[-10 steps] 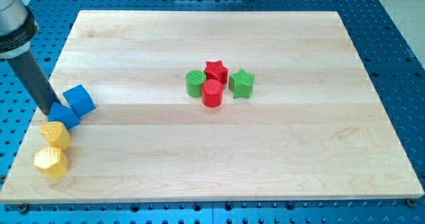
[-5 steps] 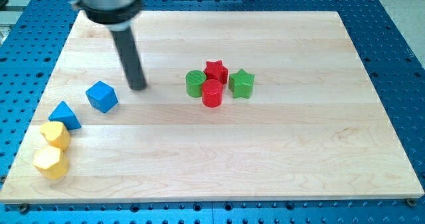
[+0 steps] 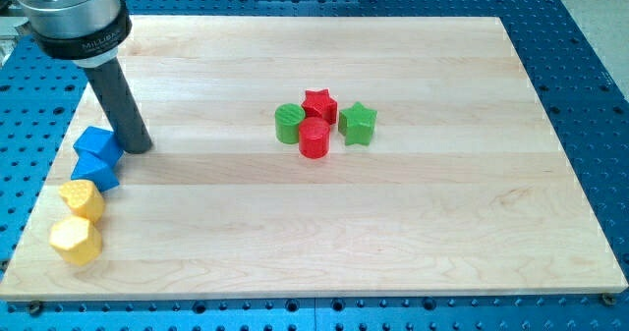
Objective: Place the blue cube above the triangle
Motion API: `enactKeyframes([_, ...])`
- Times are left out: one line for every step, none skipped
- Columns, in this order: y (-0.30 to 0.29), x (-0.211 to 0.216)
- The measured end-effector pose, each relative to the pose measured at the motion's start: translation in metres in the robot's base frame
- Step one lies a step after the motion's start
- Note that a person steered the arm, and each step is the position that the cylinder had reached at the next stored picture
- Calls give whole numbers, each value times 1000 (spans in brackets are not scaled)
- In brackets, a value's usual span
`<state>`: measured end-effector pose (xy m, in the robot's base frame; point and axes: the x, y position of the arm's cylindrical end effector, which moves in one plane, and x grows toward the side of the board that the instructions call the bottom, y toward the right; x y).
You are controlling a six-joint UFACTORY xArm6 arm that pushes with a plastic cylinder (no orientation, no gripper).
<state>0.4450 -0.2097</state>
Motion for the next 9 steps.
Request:
enactKeyframes([0, 0])
enactKeyframes([14, -11])
enactKeyframes([-23, -31])
enactKeyframes([-95, -30])
enactKeyframes([-76, -7])
enactKeyframes([-63, 14])
enactKeyframes([-63, 14])
enactKeyframes([-63, 14])
enactKeyframes([-54, -16])
